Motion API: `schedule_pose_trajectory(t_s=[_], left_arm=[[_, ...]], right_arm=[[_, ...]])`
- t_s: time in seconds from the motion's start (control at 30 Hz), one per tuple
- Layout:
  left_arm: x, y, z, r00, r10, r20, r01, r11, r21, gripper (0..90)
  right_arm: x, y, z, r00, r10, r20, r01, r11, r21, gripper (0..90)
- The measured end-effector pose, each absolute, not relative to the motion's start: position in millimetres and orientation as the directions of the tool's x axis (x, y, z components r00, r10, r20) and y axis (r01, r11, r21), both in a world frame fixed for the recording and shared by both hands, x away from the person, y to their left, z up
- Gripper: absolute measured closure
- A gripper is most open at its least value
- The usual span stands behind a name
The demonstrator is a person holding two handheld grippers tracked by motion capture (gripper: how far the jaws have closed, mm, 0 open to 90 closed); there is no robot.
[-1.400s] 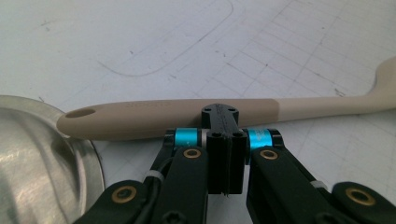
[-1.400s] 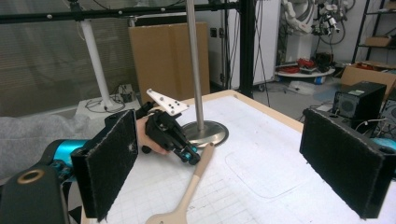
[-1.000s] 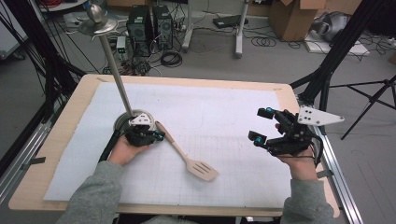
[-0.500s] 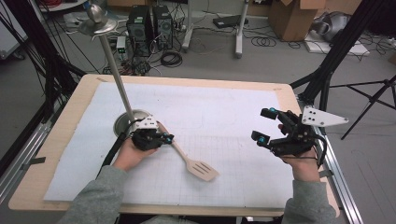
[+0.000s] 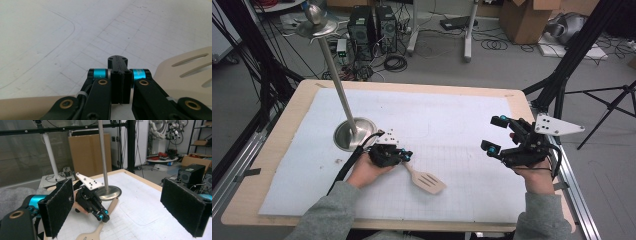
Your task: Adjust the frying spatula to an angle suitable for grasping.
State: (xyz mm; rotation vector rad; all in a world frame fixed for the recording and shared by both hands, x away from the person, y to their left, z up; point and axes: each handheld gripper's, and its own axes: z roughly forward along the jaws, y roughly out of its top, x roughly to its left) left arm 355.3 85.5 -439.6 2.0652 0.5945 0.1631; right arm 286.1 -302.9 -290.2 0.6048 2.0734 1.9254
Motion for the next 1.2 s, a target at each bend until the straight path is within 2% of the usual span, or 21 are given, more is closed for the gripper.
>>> schedule_pose_trajectory(t_s=[0.3,0.63,0.73,1.2], left_arm=[[353,70,-446,0.884,0.452,-0.118,0.355,-0.485,0.799,89.7],[351,73,-447,0.900,0.421,-0.113,0.348,-0.539,0.767,89.9],[351,76,-446,0.896,0.419,-0.146,0.374,-0.536,0.757,89.9],[348,80,-441,0.893,0.417,-0.167,0.393,-0.545,0.740,90.0]], right_arm=[[286,-303,-291,-0.883,0.458,0.102,0.136,0.040,0.990,10.8],[286,-304,-292,-0.882,0.460,0.105,0.138,0.039,0.990,10.8],[286,-305,-292,-0.881,0.461,0.108,0.142,0.039,0.989,10.8],[284,-308,-294,-0.876,0.469,0.116,0.149,0.034,0.988,10.8]])
